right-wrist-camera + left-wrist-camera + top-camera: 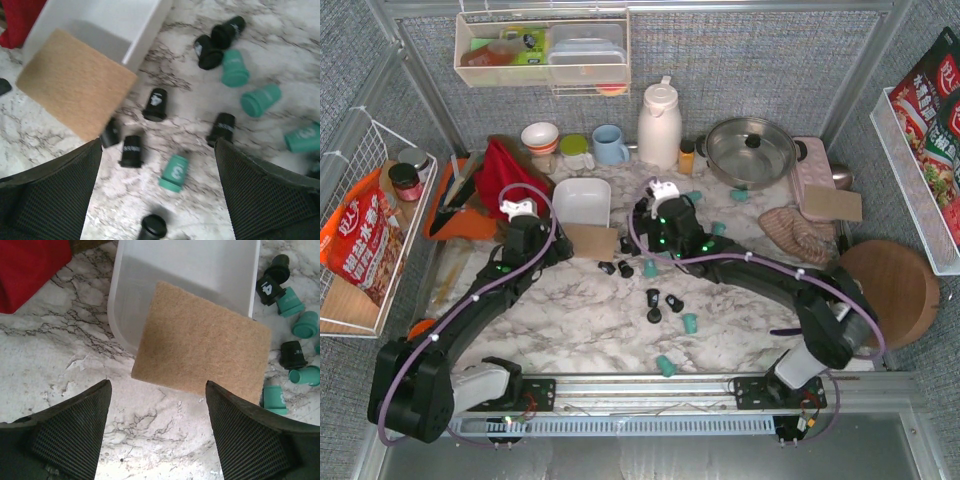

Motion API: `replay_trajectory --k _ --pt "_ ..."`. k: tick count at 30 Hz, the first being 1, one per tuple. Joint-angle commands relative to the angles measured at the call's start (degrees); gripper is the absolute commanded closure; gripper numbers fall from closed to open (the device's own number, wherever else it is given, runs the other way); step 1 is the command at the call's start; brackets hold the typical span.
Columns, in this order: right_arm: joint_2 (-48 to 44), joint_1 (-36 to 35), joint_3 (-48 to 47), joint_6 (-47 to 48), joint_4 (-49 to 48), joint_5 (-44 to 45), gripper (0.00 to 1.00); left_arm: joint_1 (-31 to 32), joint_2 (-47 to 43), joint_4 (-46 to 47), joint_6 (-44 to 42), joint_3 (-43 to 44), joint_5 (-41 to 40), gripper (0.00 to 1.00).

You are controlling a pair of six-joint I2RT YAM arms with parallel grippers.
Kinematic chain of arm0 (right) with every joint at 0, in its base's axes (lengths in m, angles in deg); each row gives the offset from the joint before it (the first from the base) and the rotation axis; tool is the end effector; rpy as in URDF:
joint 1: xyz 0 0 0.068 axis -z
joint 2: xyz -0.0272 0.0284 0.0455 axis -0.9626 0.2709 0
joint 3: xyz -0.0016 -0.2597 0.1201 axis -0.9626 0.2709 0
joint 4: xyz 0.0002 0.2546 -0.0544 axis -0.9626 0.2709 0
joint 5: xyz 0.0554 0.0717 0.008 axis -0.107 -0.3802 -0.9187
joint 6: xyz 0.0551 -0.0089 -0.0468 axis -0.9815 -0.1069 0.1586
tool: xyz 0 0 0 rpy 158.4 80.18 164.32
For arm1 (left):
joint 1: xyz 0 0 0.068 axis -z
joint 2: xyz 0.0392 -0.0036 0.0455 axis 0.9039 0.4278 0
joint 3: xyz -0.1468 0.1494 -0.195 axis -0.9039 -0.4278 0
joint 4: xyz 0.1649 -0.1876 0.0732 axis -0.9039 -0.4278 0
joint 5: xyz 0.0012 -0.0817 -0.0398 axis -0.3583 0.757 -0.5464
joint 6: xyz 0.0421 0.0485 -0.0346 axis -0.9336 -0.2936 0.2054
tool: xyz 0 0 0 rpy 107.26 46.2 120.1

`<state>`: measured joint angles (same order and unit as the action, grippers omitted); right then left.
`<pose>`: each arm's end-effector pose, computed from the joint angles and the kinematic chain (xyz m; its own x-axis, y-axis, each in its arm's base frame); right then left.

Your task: Mix the coffee capsules in the storage basket

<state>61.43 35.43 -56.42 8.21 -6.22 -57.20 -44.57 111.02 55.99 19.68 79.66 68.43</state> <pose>0.2936 0.2241 0.2651 -0.4267 0.0254 -0.9040 -0.3977 0.8925 0.2128 0.2520 -0.0839 0.2341 -0.5500 -0.3779 -0.7448 -0.0751 0.9105 -0.4065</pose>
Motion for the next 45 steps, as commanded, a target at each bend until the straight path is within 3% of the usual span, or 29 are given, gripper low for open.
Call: replay_trajectory --k 1,11,19,36,45 --pt "5.32 -2.88 -6.67 -1.4 0.33 1.72 0.01 -0.11 -0.71 7.79 0.69 -1.81 0.99 0.16" --pt "11.61 -4.95 -12.21 -3.07 0.84 1.0 0.01 -0.17 1.73 13.69 1.0 -5.98 -1.45 0.21" --pt "15.04 -5.0 -12.57 -6.89 -2.96 -2.92 0.01 -0.28 4.11 15.82 2.29 -7.56 -2.05 0.31" --pt "24.16 -4.57 -13.59 -14.04 -13.92 -7.6 0.01 -0.33 5.44 17.27 3.31 -9.89 -1.52 0.33" --pt "23.87 -4.64 -10.84 -11.5 -13.62 -11.61 0.14 -0.34 6.59 18.49 3.9 -10.8 -0.7 0.33"
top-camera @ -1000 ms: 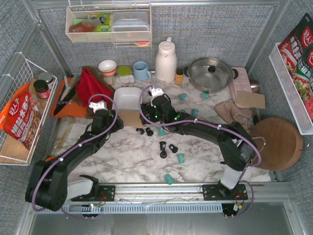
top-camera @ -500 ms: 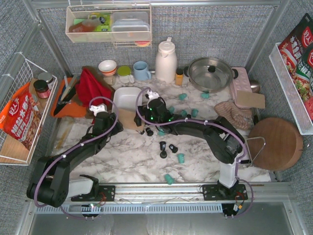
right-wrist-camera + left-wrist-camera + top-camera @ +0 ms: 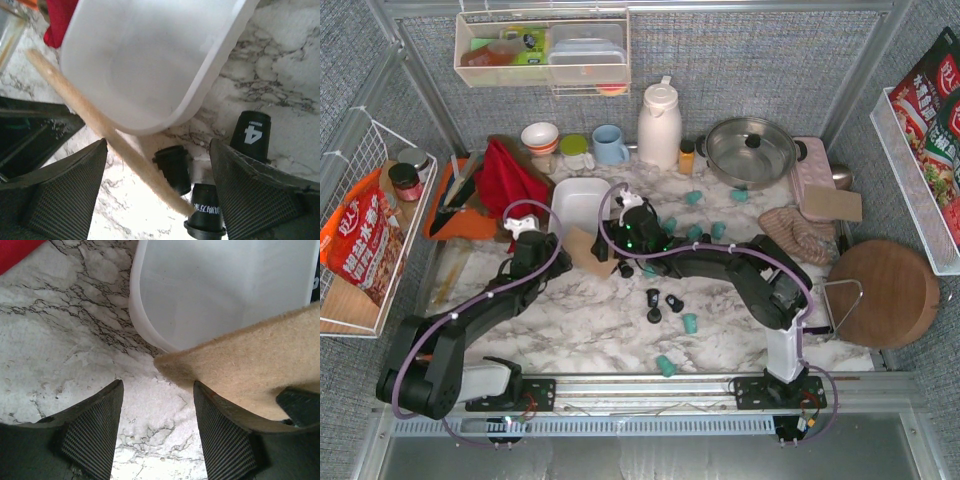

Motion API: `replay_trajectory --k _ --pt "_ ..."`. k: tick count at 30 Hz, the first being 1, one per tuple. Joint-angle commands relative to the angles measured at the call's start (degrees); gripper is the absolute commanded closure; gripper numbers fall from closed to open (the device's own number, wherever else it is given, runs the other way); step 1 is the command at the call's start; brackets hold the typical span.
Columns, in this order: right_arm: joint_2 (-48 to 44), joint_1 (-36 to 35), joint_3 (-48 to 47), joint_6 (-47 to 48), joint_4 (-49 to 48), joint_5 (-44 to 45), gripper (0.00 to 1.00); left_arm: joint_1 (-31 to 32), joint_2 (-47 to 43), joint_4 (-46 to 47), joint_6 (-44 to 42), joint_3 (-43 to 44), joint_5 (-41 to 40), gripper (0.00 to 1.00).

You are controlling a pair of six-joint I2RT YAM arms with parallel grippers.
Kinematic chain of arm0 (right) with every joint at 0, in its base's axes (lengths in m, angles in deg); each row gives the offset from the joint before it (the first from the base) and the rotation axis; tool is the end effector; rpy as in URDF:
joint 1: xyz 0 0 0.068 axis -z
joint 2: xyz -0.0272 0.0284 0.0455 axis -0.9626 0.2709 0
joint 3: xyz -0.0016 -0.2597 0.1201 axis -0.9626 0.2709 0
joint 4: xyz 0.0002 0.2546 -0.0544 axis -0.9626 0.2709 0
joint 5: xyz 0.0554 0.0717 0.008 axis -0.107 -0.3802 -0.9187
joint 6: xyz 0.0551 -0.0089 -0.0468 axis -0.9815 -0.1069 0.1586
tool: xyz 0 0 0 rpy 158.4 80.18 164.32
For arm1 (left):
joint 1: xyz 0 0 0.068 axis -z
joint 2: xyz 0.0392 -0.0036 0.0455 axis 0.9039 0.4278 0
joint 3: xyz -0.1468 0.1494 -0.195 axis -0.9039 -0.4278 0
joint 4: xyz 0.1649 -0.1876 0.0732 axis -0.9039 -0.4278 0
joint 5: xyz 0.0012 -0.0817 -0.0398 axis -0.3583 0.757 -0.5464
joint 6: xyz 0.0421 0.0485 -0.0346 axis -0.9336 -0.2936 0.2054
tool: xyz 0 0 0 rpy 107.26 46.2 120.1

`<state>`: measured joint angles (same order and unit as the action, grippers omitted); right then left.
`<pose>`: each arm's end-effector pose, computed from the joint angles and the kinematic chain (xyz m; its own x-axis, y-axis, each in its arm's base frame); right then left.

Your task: Mix the coffee capsules in the storage basket

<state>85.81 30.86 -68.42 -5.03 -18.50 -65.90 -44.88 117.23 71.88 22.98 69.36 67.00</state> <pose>0.3372 0.3184 0.1961 -0.5797 0.1433 -0.8021 -0.4522 0.7624 0.4630 0.2525 -0.0809 0.1770 -0.5375 -0.4322 -0.7241 -0.1326 0.8913 -0.4336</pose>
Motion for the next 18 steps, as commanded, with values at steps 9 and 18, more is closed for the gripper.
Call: replay_trajectory --k 9,18 --pt "-1.24 -0.17 0.87 6.09 2.41 -6.28 0.4 -0.03 0.2 2.64 0.82 -0.15 1.02 0.33" --pt "-3.46 -0.34 -0.43 9.08 7.46 -8.67 0.9 -0.02 -5.27 -0.37 0.71 0.93 -0.51 0.32"
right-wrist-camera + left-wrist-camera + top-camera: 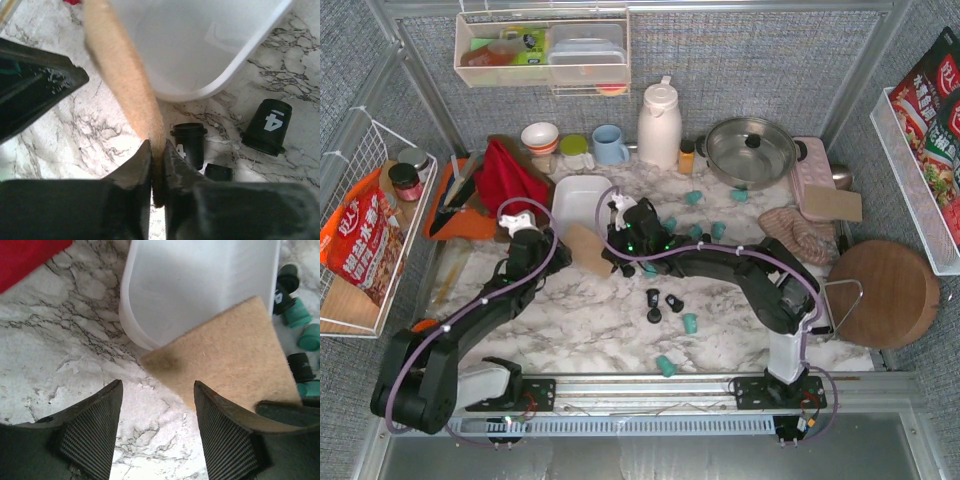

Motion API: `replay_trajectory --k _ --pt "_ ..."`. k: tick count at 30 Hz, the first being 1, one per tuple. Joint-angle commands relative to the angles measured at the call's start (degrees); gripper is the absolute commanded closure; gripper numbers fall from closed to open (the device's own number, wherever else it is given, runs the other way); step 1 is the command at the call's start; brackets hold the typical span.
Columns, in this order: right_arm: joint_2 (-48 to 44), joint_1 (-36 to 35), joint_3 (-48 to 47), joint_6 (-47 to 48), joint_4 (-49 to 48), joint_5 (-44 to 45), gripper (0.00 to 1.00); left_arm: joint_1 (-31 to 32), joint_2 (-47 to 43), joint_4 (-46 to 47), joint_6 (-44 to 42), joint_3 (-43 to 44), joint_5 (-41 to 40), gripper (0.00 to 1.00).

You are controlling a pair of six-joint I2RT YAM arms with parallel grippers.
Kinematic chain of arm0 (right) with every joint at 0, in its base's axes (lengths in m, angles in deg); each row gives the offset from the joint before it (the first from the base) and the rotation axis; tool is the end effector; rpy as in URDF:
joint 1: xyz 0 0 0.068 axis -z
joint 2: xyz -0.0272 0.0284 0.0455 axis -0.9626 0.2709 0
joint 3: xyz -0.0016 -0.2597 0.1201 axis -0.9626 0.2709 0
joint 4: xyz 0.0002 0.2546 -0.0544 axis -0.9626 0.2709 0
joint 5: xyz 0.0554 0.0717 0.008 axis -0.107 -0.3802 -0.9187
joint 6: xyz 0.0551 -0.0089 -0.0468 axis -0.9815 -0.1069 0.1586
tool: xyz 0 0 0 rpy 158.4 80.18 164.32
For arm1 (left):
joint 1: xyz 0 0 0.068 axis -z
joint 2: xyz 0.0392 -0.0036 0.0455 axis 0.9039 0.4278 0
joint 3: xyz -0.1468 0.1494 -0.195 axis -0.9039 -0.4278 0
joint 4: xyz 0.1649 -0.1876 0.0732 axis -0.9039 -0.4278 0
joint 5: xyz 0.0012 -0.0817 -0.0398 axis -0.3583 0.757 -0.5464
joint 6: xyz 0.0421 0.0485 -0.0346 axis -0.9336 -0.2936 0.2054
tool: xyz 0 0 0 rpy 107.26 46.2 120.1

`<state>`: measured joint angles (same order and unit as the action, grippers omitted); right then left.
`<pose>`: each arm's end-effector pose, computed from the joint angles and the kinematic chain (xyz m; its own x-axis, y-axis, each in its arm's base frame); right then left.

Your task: Mix the coffee capsules in the storage basket

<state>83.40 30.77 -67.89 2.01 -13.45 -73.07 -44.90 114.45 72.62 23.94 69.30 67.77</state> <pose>0.3240 0.3173 0.2008 -0.5841 -0.0166 -0.8115 -0.5776 0.7109 0.4012 0.2498 -0.0807 0.1899 -0.5007 -0.4608 -0.7327 -0.1067 0.8729 -0.4761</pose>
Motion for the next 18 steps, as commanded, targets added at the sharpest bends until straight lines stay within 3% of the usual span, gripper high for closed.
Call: replay_trajectory --k 1,2,10,18 --pt "-1.44 -0.22 -1.13 2.18 3.03 -1.82 0.96 0.01 -3.51 -1.98 -0.24 1.42 -1.56 0.32" --pt "-1.84 -0.26 -1.24 2.28 3.5 -2.12 1.0 0.01 -4.64 -2.91 -0.25 1.84 -1.87 0.31" --pt "-8.83 -0.26 -2.1 2.84 9.89 -3.1 1.0 0.01 -18.24 -10.02 -2.08 7.12 -3.44 0.16" --pt "-18.23 -0.13 -4.45 7.41 19.04 -1.52 1.0 -0.01 -25.44 -19.86 -8.15 16.33 -7.44 0.1"
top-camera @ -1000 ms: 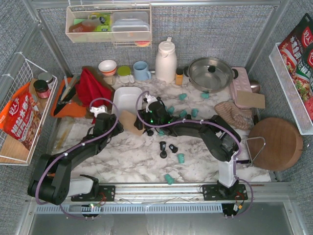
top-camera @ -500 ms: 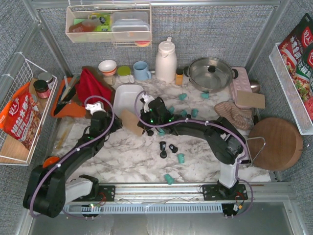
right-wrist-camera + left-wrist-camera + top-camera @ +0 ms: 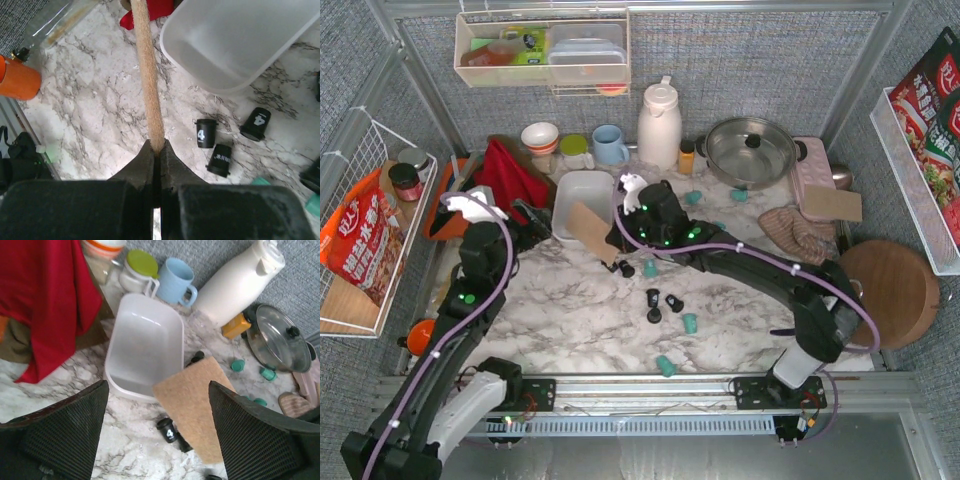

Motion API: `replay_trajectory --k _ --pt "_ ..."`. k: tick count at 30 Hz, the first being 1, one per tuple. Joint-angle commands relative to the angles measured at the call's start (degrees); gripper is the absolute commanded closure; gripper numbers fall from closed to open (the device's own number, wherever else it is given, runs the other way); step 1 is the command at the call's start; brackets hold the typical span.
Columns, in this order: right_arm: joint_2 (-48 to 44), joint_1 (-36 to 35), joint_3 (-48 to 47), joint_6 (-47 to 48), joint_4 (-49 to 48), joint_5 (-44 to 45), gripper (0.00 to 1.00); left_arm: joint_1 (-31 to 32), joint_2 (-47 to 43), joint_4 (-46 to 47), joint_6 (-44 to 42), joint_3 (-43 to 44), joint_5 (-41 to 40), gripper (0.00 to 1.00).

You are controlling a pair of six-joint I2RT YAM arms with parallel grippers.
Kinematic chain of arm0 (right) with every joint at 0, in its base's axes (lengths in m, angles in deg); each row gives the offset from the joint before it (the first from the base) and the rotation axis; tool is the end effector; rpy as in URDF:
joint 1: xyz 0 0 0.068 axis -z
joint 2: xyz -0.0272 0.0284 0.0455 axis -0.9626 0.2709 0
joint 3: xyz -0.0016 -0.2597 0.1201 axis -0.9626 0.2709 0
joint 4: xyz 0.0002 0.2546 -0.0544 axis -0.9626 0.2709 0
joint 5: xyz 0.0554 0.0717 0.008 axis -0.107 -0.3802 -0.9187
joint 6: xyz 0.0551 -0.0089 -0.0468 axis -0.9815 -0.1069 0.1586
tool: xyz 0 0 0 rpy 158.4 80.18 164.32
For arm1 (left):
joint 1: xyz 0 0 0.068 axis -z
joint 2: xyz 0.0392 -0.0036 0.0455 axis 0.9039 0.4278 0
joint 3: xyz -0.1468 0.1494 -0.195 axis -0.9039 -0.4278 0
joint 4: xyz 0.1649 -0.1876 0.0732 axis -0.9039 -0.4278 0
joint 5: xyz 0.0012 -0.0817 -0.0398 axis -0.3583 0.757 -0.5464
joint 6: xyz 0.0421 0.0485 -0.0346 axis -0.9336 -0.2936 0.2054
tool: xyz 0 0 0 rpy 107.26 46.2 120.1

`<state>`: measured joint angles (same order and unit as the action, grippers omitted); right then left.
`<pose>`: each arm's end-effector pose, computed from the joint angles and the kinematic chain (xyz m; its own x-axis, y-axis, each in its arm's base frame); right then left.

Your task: Mix the coffee capsules in the storage basket

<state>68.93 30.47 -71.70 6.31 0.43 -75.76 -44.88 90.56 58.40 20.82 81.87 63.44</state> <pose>0.2922 0.2941 0.3001 -0.5000 -0.0385 -0.8652 -0.6677 0.6534 0.3568 0.1997 -0.0580 0.3327 -0.1708 -0.5250 -0.8338 0.0416 0.8416 -0.5385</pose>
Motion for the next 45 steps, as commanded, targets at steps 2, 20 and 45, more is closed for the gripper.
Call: replay_trajectory --k 2,20,45 --pt "-7.1 0.42 -0.33 5.11 7.11 5.0 1.0 -0.05 -2.16 -6.74 -8.28 6.28 -4.04 0.06" --pt "-41.67 21.89 23.4 12.24 4.98 44.05 1.0 -0.05 -0.65 1.75 -19.72 8.44 -1.56 0.01" --pt "-28.16 52.36 30.52 -7.48 -14.82 22.13 1.0 -0.8 -5.49 3.13 -19.87 4.31 1.24 0.01"
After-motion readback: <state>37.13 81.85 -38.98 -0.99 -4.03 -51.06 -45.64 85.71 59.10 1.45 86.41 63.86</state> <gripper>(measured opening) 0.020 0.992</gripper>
